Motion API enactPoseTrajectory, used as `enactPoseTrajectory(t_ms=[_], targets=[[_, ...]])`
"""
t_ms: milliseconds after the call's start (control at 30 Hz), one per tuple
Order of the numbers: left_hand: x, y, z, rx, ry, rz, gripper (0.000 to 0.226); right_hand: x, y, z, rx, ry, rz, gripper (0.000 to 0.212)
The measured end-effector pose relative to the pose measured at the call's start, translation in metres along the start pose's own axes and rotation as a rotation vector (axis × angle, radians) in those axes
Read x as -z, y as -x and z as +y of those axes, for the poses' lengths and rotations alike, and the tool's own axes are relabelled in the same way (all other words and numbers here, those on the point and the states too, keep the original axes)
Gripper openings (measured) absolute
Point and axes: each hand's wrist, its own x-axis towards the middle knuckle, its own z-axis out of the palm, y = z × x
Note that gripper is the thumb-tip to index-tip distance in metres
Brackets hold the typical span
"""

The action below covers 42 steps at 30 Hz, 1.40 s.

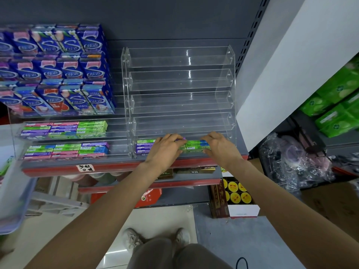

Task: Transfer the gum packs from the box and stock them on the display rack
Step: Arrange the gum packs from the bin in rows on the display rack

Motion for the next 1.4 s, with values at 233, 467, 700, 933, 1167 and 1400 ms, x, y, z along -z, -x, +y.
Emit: enactPoseTrajectory(t_ms=[233, 467, 700, 933, 1167, 1400], targets=[[0.001, 0.006, -0.003, 0.044, -0.037, 0.005, 0.046, 0.000, -0.002, -0.006, 0.007, 0.026, -0.003, 0.049], [0.004, 0.004, -0.004, 0.031, -0.038, 0.010, 0.045, 0.000, -0.009, -0.010, 0.049, 0.051, -0.057, 0.048], [0.006, 0.004, -0.005, 0.045, -0.019, 0.030, 0.044, 0.002, -0.011, -0.009, 0.032, 0.041, -0.071, 0.052], [0.020, 0.015, -0.014, 0.102, 0.092, 0.087, 0.037, 0.010, -0.005, -0.017, 0.047, 0.012, -0.012, 0.053], [0.047, 0.058, -0.048, 0.215, 0.366, 0.271, 0.020, 0.027, -0.012, -0.086, 0.143, -0.245, 0.088, 0.038], [0.073, 0.165, -0.159, 0.492, 0.494, 0.487, 0.016, 0.023, -0.056, -0.236, 0.342, -0.424, 0.066, 0.026]])
